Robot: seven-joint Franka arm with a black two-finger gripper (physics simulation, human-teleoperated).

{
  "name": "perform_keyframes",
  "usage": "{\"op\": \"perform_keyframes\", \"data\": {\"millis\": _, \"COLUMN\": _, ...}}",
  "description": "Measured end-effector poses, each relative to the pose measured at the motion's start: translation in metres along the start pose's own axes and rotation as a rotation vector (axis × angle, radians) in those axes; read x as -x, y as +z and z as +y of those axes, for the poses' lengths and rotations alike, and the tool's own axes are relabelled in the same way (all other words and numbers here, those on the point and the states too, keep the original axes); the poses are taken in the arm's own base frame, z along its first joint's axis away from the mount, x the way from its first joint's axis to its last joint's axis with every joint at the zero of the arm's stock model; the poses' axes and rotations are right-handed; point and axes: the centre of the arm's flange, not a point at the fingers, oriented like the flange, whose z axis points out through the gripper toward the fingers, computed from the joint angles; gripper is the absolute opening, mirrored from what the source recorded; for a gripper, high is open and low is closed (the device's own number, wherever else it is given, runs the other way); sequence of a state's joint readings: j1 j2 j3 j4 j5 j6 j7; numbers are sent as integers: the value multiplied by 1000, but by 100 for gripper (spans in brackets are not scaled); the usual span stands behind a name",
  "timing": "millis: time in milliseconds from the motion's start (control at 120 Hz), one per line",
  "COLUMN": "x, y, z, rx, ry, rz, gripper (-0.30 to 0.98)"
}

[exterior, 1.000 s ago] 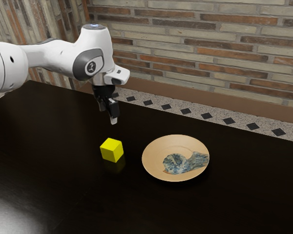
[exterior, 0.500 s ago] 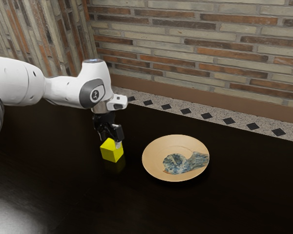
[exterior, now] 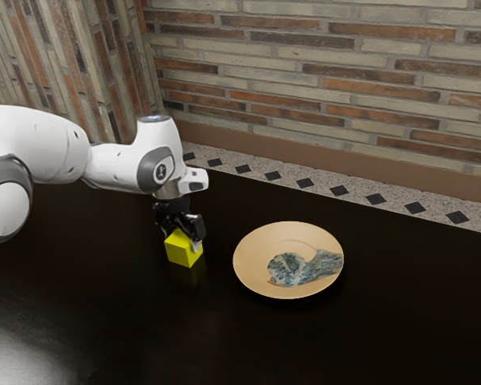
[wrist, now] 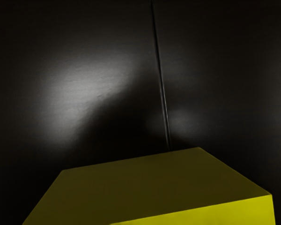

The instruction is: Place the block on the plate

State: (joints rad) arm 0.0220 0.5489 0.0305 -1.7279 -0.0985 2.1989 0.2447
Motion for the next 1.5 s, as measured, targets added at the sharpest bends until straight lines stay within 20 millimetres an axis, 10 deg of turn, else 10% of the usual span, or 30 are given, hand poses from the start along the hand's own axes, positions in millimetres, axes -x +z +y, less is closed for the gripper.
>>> {"op": "perform_keyframes", "data": {"millis": 458, "x": -3, "y": -23, "z": 13, "rx": -5, "ry": -7, "rz": 48, "gripper": 43}}
{"op": "perform_keyframes", "data": {"millis": 842, "x": -30, "y": -65, "z": 125, "rx": -12, "ry": 148, "rz": 137, "gripper": 42}}
{"op": "perform_keyframes", "data": {"millis": 1125, "x": -61, "y": -42, "z": 205, "rx": 8, "ry": 253, "rz": 153, "gripper": 42}}
{"op": "perform_keyframes", "data": {"millis": 1342, "x": -69, "y": -20, "z": 221, "rx": 22, "ry": 277, "rz": 138, "gripper": 51}}
{"op": "perform_keyframes", "data": {"millis": 1500, "x": -57, "y": -57, "z": 236, "rx": 16, "ry": 305, "rz": 170, "gripper": 60}}
